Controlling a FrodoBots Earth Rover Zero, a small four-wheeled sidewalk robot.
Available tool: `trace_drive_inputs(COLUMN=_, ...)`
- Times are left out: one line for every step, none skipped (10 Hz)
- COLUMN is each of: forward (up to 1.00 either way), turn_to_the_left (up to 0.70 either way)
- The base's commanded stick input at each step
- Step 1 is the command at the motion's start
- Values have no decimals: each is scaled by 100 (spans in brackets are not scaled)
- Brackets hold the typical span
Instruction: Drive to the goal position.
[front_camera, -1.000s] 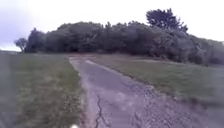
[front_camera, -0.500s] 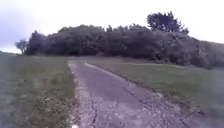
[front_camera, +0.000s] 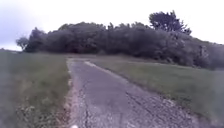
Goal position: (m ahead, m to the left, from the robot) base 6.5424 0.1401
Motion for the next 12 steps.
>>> trace_drive_inputs(forward=85, turn_to_the_left=0)
trace_drive_inputs(forward=85, turn_to_the_left=0)
trace_drive_inputs(forward=85, turn_to_the_left=8)
trace_drive_inputs(forward=85, turn_to_the_left=21)
trace_drive_inputs(forward=85, turn_to_the_left=30)
trace_drive_inputs(forward=85, turn_to_the_left=19)
trace_drive_inputs(forward=85, turn_to_the_left=0)
trace_drive_inputs(forward=85, turn_to_the_left=0)
trace_drive_inputs(forward=85, turn_to_the_left=0)
trace_drive_inputs(forward=85, turn_to_the_left=0)
trace_drive_inputs(forward=85, turn_to_the_left=0)
trace_drive_inputs(forward=85, turn_to_the_left=0)
